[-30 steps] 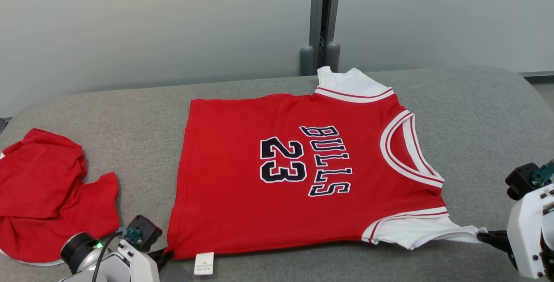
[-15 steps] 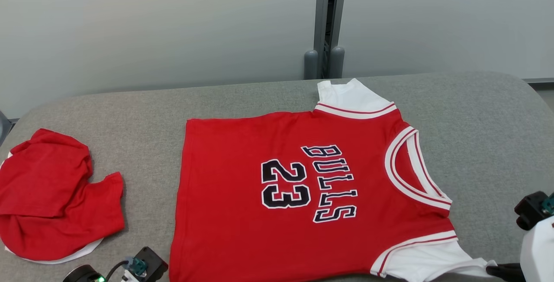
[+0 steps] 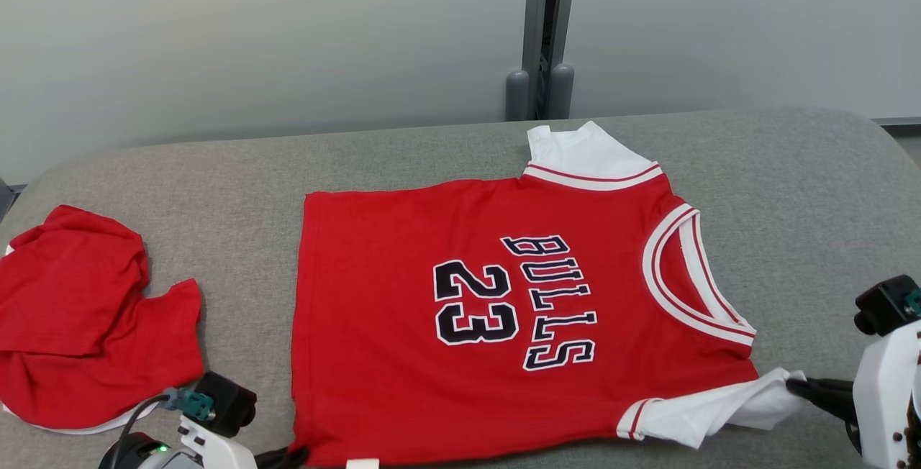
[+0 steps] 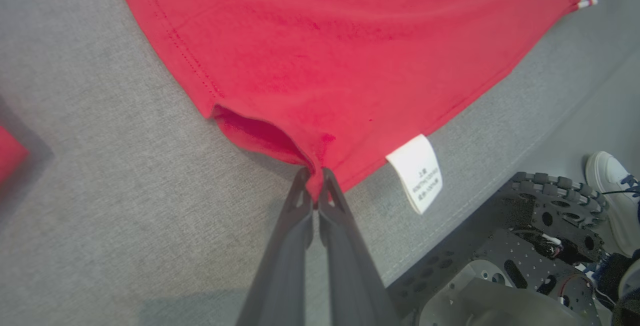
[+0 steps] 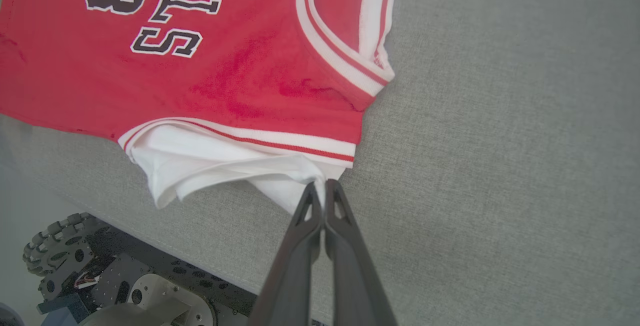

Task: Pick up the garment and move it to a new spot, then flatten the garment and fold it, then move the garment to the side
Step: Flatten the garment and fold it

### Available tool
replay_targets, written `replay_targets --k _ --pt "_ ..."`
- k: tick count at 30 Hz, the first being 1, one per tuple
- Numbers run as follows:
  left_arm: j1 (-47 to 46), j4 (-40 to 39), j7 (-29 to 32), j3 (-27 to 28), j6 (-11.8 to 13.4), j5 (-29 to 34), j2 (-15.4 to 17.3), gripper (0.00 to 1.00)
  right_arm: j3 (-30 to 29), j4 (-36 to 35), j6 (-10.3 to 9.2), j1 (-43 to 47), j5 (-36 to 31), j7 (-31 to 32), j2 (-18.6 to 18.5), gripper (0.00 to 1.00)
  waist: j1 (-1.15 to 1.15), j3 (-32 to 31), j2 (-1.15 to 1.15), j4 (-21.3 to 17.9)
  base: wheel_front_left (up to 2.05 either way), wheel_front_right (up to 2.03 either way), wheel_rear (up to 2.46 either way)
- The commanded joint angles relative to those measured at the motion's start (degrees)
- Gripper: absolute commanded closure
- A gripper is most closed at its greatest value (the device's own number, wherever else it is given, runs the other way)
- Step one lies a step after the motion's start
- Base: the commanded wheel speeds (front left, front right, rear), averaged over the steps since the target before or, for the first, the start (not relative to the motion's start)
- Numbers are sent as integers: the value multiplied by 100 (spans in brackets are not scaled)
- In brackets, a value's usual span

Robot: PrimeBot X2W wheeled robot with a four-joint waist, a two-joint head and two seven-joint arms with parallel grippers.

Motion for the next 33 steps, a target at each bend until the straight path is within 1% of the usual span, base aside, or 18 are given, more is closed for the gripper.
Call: replay_targets --k 1,4,9,12,15,17,18,25,33 --pt "-31 4 5 87 14 -82 46 100 -71 88 -2 -68 -118 -99 56 100 0 37 0 9 0 0 0" --pt "-110 -11 -11 200 49 -211 47 100 -194 170 -2 -167 -236 -196 167 100 0 91 0 29 0 0 0" --pt "-108 -74 -46 510 -52 -766 -74 100 -363 375 -2 -231 -319 -343 307 100 0 183 0 78 0 0 0" --pt "-165 -19 -111 668 -11 -948 -125 100 -416 482 -2 -292 -450 -483 414 100 0 233 0 92 0 0 0" --pt "-175 52 -184 810 -7 -1179 -269 100 -436 585 -2 -331 -628 -661 489 100 0 296 0 93 0 0 0" --pt "-196 114 -235 941 38 -1343 -335 100 -449 639 -2 -400 -748 -778 546 100 0 351 0 87 0 0 0" --pt "-196 114 -235 941 38 -1343 -335 100 -449 639 -2 -400 -748 -778 546 100 0 351 0 87 0 0 0" --pt "-302 400 -365 1181 144 -1630 -603 100 -487 795 -2 -620 -1078 -1256 738 100 0 571 0 38 0 0 0" --pt "-583 797 -430 1239 207 -1580 -941 100 -353 1016 -2 -984 -1647 -1872 863 100 0 858 0 20 0 0 0"
